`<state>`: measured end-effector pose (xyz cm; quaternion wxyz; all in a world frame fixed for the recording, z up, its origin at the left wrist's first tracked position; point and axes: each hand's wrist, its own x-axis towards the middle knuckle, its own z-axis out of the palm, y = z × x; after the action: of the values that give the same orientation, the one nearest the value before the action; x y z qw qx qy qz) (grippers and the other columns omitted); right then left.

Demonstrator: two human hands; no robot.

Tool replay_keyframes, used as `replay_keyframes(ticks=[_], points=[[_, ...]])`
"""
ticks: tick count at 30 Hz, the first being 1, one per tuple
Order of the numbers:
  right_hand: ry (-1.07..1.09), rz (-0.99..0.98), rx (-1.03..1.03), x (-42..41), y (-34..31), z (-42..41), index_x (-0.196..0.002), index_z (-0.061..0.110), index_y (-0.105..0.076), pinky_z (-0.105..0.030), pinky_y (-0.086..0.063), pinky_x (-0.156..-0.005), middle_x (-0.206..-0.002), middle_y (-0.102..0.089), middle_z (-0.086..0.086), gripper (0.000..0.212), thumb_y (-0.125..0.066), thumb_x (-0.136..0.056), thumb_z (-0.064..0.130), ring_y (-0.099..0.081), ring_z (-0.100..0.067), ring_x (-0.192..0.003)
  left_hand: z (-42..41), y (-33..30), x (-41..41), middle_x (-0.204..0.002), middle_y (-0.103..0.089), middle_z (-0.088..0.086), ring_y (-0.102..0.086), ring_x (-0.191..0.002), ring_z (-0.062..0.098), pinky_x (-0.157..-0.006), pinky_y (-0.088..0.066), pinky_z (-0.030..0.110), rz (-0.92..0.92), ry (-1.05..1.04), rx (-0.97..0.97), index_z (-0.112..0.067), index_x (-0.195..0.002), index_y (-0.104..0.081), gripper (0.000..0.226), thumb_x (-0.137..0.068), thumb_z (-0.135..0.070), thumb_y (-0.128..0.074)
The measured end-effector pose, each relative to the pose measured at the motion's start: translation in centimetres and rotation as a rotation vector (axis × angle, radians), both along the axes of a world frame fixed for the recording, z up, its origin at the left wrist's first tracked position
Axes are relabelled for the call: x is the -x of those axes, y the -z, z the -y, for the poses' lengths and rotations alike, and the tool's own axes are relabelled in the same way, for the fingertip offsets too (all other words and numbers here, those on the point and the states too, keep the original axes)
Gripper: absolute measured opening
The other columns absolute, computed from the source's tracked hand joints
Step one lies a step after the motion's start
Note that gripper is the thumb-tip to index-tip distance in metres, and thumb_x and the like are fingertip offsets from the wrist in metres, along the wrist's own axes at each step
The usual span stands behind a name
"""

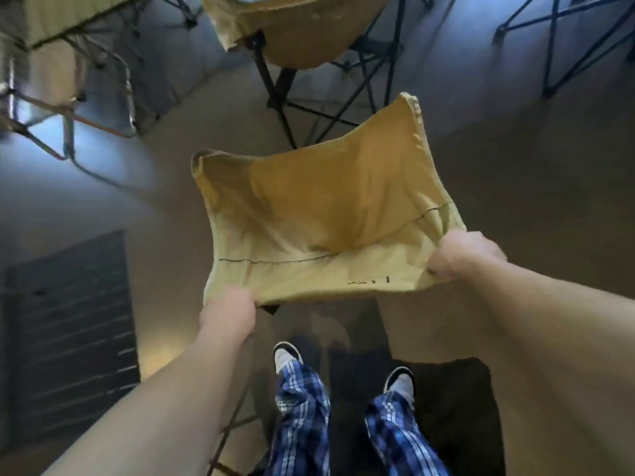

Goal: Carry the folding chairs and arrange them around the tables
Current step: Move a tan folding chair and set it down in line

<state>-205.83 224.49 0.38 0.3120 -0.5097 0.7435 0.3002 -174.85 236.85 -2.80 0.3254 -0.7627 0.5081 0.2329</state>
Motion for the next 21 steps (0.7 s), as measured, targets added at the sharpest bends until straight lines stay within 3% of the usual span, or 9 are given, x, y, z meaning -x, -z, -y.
replay_keyframes(ticks=[3, 10, 15, 21], points=[[-0.122, 0.006, -0.023, -4.9, -0.1, -1.2, -0.122, 0.012, -0.057, -0.041, -0.051, -0.081, -0.123, -0.056, -0.01, 0.039, -0.058, -0.089, 0.032, -0.059, -0.032, -0.108, -1.2, -0.6, -4.1, -0.1, -0.056, 0.006, -0.059, -0.102, 0.03, -0.074, -0.044, 0.035, 0.058, -0.03, -0.02, -0.015, -0.101, -0.056, 0.027, -0.091, -0.003, -0.035], [-0.352, 0.03, 0.005, -20.2, 0.2, -1.9, -0.118, 0.017, -0.061, -0.035, -0.048, -0.074, -0.119, -0.057, -0.007, 0.032, -0.05, -0.088, 0.019, -0.061, -0.031, -0.104, -4.5, -1.2, -17.3, -0.1, -0.053, 0.011, -0.045, -0.092, 0.027, -0.073, -0.043, 0.037, 0.08, -0.223, -0.043, -0.013, -0.097, -0.053, 0.023, -0.091, -0.003, -0.032], [-0.411, 0.024, 0.004, -30.2, 0.4, -1.8, -0.094, 0.02, -0.055, -0.035, -0.044, -0.069, -0.081, -0.049, -0.002, 0.013, -0.049, -0.084, 0.014, -0.054, -0.028, -0.084, -6.6, -0.8, -26.5, -0.112, -0.058, 0.011, -0.05, -0.105, 0.03, -0.084, -0.048, 0.037, 0.096, -0.246, 0.025, -0.015, -0.107, -0.057, 0.03, -0.094, -0.006, -0.031], [-0.351, 0.02, 0.101, -39.3, 0.5, 2.0, -0.088, 0.016, -0.051, -0.036, -0.046, -0.071, -0.078, -0.045, -0.003, 0.005, -0.048, -0.085, 0.015, -0.053, -0.028, -0.084, -3.7, 0.3, -35.4, -0.096, -0.052, 0.009, -0.041, -0.098, 0.029, -0.075, -0.046, 0.037, 0.03, -0.34, 0.144, -0.015, -0.1, -0.057, 0.032, -0.092, -0.004, -0.029]])
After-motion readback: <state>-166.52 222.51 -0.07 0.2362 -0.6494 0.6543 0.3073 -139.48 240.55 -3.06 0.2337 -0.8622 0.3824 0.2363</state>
